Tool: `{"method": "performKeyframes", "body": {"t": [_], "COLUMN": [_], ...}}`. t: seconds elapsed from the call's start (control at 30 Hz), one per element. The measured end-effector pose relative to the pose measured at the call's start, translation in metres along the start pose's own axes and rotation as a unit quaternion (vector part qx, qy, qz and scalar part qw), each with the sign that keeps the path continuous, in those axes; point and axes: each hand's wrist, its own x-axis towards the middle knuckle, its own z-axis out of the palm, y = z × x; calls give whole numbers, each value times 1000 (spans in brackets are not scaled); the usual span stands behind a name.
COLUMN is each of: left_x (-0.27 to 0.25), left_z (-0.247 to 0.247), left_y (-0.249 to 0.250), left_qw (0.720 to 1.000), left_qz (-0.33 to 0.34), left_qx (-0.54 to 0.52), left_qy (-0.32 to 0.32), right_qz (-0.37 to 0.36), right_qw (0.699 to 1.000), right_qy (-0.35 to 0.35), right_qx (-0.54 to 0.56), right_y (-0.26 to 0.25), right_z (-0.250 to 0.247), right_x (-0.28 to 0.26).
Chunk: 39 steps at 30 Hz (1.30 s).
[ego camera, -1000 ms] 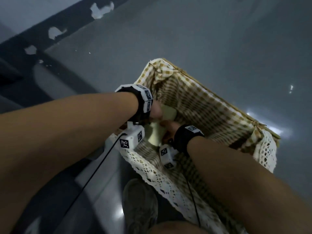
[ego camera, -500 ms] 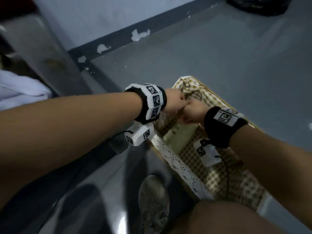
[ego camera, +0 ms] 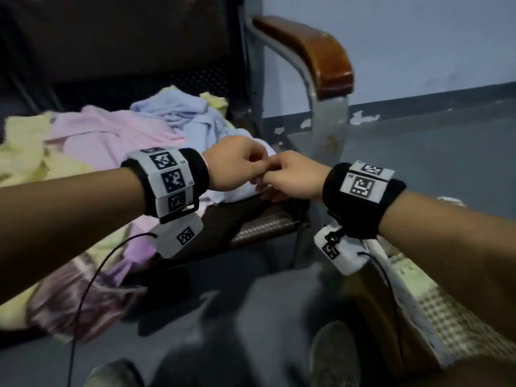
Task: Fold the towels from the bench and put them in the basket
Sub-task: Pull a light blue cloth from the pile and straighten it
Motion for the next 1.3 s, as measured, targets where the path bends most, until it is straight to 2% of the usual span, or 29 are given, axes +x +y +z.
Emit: {"method": "performKeyframes", "body": {"t": [0.07,0.17,0.23,0.3,0.37,0.43,0.5,0.6,0.63,0.7,0.8,0.87,0.93,1.0,1.03,1.1,1.17,1.23,1.3], "left_x": [-24,-52,-69,-83,-91,-92,-89,-84,-82,-77,-65,-55,-43,-29,-24,-22,-25,-29,-35], "left_z": [-4,-8,-10,-11,-12,-15,-17,-17,-16,-16,-17,-21,-28,-36,-39,-45,-50,-57,-66], "left_y": [-34,-81,-110,-132,-145,-151,-152,-150,-149,-146,-140,-133,-127,-123,-122,-121,-118,-109,-90], "left_qw": [998,982,969,966,968,968,968,972,973,976,980,981,983,982,980,974,972,972,975], "left_qz": [-33,-110,-173,-203,-185,-166,-164,-150,-144,-132,-110,-105,-95,-85,-79,-93,-111,-72,-25], "left_qx": [48,149,175,160,168,188,188,178,178,171,134,102,93,122,150,170,120,69,40], "left_qy": [32,28,12,-6,-3,8,14,15,17,34,95,127,128,115,109,119,167,215,216], "right_qz": [-35,-60,-69,-67,-56,-56,-48,7,20,21,-53,-120,-158,-164,-162,-131,-83,-57,-70], "right_qw": [996,974,965,962,951,929,913,885,884,910,963,979,985,984,983,980,971,949,945], "right_qy": [13,33,26,10,-6,11,75,150,157,160,159,110,32,-18,-18,16,69,110,140], "right_qx": [-82,-216,-251,-265,-305,-366,-399,-441,-440,-383,-212,-120,-67,-67,-83,-151,-212,-291,-286], "right_y": [-14,-32,-40,-44,-44,-44,-44,-49,-52,-56,-69,-84,-93,-94,-91,-85,-73,-62,-57], "right_z": [21,41,51,62,71,79,82,79,79,78,69,68,66,61,55,41,24,12,11], "right_x": [23,52,68,80,87,91,96,100,100,98,86,65,44,30,27,21,17,15,15]}}
